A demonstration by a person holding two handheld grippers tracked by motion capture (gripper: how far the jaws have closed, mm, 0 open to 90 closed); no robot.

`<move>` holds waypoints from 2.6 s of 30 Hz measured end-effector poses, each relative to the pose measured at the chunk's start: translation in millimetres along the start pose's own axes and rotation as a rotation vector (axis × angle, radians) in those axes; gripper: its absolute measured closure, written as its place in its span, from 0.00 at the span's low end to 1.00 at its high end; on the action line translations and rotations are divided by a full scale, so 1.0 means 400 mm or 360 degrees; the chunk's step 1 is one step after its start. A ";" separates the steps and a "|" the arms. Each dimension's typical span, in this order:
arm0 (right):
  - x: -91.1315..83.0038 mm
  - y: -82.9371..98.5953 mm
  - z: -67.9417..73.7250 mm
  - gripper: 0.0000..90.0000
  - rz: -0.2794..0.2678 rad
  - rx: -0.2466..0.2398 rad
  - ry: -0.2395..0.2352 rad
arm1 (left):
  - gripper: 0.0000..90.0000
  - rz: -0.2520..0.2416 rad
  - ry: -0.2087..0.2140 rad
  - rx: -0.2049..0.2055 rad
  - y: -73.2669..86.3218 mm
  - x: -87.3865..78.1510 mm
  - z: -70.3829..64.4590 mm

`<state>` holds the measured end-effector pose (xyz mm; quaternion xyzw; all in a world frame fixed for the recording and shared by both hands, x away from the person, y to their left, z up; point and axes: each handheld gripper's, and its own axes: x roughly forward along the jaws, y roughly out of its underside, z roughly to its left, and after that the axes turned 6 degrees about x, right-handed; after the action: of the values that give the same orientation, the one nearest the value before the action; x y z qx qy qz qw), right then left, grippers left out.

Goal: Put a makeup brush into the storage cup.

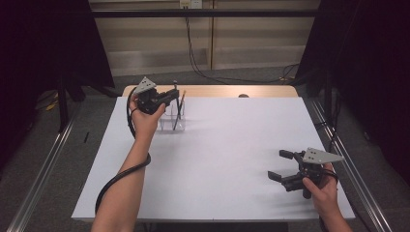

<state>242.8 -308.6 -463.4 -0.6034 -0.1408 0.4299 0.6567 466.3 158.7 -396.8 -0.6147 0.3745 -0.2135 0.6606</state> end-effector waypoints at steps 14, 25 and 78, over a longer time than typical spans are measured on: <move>0.000 0.000 0.000 0.03 -0.0001 -0.0001 -0.0001 | 0.92 0.0007 0.0001 -0.0006 0.009 0.001 -0.001; -0.001 0.000 0.001 0.03 -0.0006 -0.0002 0.0001 | 0.42 -0.0005 0.0019 -0.0041 0.013 -0.007 -0.005; -0.004 0.000 0.005 0.04 -0.0012 -0.0004 0.0010 | 0.00 -0.0030 0.0193 0.0056 0.141 -0.119 -0.069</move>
<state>240.6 -308.3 -462.4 -0.6051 -0.1416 0.4253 0.6580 405.5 184.5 -439.5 -0.5923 0.4042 -0.2631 0.6454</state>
